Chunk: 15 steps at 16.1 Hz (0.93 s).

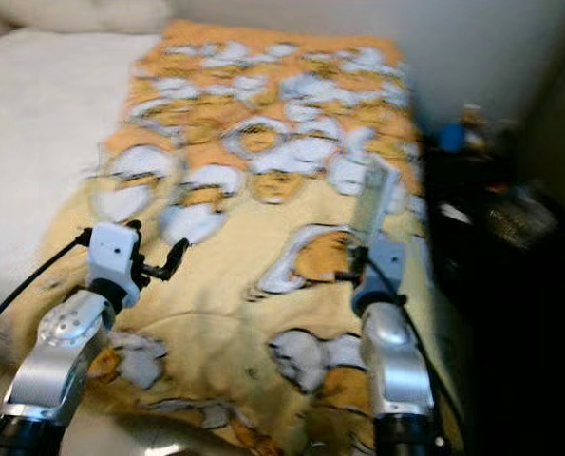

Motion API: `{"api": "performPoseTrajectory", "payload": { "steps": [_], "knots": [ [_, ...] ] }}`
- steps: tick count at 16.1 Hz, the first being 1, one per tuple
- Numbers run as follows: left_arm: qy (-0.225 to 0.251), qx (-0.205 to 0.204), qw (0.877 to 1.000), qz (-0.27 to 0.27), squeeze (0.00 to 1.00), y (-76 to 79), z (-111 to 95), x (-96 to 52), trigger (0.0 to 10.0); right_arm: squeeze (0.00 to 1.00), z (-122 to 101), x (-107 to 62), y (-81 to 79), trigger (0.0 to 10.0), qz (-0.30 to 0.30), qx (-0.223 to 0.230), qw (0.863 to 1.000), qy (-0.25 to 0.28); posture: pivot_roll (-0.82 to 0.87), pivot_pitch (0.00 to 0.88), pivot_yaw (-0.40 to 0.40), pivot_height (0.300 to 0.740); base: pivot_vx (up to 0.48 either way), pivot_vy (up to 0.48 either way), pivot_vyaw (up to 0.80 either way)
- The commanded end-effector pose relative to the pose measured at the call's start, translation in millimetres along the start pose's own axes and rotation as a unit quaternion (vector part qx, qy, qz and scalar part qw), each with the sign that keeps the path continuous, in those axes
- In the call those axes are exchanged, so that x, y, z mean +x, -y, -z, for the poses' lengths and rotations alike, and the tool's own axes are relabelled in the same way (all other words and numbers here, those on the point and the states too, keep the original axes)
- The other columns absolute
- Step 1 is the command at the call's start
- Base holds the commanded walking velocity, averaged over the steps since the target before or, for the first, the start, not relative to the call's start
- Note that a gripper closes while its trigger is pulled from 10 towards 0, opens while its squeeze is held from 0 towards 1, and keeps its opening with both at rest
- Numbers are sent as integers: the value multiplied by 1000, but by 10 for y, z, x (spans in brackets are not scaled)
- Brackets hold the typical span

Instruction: Clean up the room

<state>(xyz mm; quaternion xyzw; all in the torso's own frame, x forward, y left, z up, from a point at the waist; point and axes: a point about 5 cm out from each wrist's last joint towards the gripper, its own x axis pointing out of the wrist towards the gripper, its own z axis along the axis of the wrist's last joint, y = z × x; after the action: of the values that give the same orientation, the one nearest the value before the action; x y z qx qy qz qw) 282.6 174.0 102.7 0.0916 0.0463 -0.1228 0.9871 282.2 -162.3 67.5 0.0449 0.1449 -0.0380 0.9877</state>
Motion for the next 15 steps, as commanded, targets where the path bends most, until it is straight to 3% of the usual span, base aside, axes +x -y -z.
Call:
{"api": "performPoseTrajectory", "payload": {
  "steps": [1, 5, 15],
  "knots": [
    [-12, 1, 1000, -12, 263, -47, 24, 16, 10000, 0, -101, 22, -74, 10000, -13, -2, 1000, 18, 81, 0, 28, 740, 0, 334, 0],
    [-19, -9, 1000, -11, 263, -1, 44, 59, 10000, 0, -116, 24, 4, 10000, -7, -6, 1000, 17, 66, 0, 27, 740, 0, 316, -634],
    [-6, -3, 1000, -6, 267, -28, -43, 103, 10000, 0, -204, 46, 2, 10000, -3, -6, 999, 35, 75, 0, 34, 740, 0, 315, -800]
  ]
}}
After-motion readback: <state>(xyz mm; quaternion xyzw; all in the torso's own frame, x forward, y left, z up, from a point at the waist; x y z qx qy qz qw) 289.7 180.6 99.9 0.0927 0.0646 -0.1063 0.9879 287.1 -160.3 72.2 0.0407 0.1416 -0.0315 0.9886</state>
